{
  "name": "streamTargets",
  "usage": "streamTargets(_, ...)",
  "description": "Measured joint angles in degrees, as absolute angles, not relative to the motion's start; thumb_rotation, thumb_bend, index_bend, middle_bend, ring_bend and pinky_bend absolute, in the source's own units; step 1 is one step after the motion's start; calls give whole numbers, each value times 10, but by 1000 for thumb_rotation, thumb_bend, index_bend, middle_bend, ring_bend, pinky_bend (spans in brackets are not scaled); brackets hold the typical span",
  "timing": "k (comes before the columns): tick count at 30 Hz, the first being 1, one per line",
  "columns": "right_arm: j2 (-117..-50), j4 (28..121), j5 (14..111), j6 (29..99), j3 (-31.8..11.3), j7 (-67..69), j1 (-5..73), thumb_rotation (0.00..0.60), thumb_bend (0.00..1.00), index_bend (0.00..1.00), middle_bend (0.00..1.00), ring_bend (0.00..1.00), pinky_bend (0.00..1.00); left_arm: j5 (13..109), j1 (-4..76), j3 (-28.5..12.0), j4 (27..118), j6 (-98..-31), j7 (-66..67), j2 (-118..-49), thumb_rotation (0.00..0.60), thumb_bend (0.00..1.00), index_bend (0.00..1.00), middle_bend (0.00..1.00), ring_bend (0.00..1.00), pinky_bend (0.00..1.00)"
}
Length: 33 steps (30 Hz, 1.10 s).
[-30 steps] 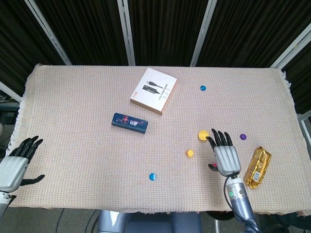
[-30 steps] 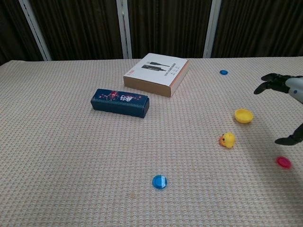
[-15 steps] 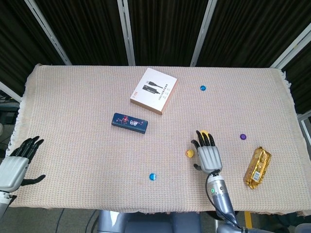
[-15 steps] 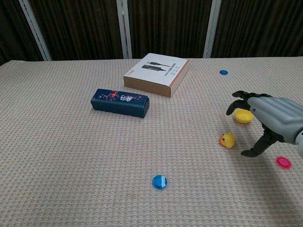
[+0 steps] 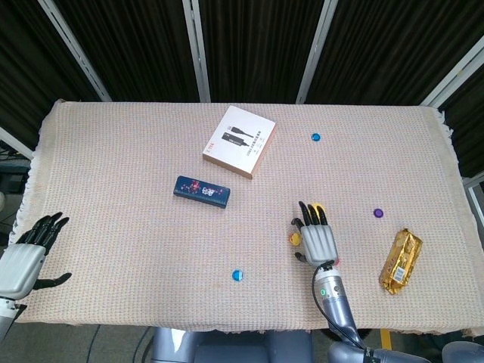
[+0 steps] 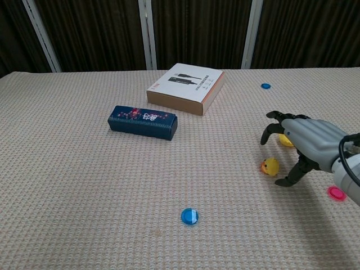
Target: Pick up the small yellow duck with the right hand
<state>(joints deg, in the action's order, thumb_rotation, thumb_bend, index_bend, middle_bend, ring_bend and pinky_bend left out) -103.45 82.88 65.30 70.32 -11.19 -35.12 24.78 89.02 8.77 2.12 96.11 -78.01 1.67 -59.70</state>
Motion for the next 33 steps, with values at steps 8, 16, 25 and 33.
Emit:
streamTargets(8,-1043,805,645,693,-116,-346,257,600,34,380,0,0,0,891,87,22,961,-781,15,-597,600,0,0,0,0,221)
streamTargets(16,-1049,781,640,685,-118,-334,264,600,62,423,0,0,0,896,87,22,961,-784,13,-596,600,0,0,0,0,221)
streamTargets(25,-1046,768,636,679,-117,-321,265,600,87,471,0,0,0,896,87,23,963,-783,11,-595,600,0,0,0,0,222)
streamTargets(33,-1047,764,637,681,-115,-312,266,600,97,514,0,0,0,896,88,23,964,-782,11,-594,600,0,0,0,0,222)
